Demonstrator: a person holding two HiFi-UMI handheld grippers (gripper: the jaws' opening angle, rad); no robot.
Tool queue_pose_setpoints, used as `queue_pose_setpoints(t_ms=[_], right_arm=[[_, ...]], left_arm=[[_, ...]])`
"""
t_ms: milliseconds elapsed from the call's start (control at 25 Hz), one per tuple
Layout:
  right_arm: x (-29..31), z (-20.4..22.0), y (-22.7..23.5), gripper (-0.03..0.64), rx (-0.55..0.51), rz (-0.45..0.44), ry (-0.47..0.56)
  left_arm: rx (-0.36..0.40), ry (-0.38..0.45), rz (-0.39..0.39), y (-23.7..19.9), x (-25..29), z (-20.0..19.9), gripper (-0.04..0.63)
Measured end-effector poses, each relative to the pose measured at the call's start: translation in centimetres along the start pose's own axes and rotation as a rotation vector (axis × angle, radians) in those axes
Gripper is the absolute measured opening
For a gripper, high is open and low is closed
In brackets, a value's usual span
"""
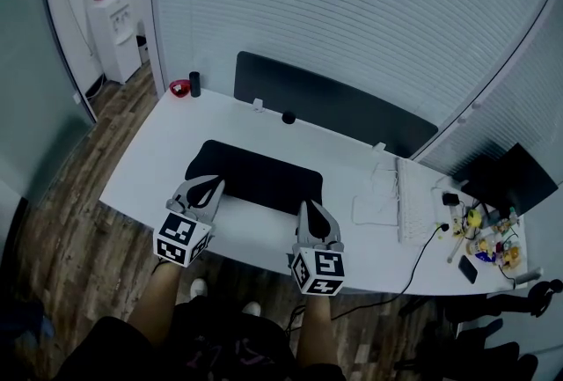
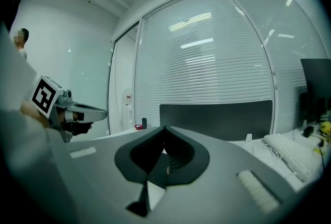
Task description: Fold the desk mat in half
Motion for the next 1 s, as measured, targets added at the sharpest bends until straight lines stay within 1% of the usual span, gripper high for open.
queue_pose_setpoints(t_ms=[240, 560, 760, 1000], right_arm=[[-0.1, 0.1, -0.1, 0.009, -0.011, 0.002, 0.008], [0.1, 0.3, 0.3, 0.009, -0.002, -0.004, 0.015], [0.3, 0.0, 0.5, 0.009, -0.025, -0.012, 0.022], [0.5, 0.7, 0.9, 0.009, -0.028, -0.013, 0.009]], left_arm=[[0.012, 0.005, 0.003, 0.3, 0.2, -0.3, 0.002], [0.016, -0.005, -0.004, 0.2, 0.7, 0.1, 0.002], [0.018, -0.016, -0.015, -0.4, 1.0, 0.0, 0.002], [0.037, -0.026, -0.010, -0.2, 1.2, 0.6, 0.002]])
Point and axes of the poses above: the fingertips, and each gripper's own axes: x forward along the fingers, y to its right, z out of its underside, the point moved 1 cm from there along -x, backward along the fingers, and after that the axes turned 1 degree about -z, right-handed, at the moved point
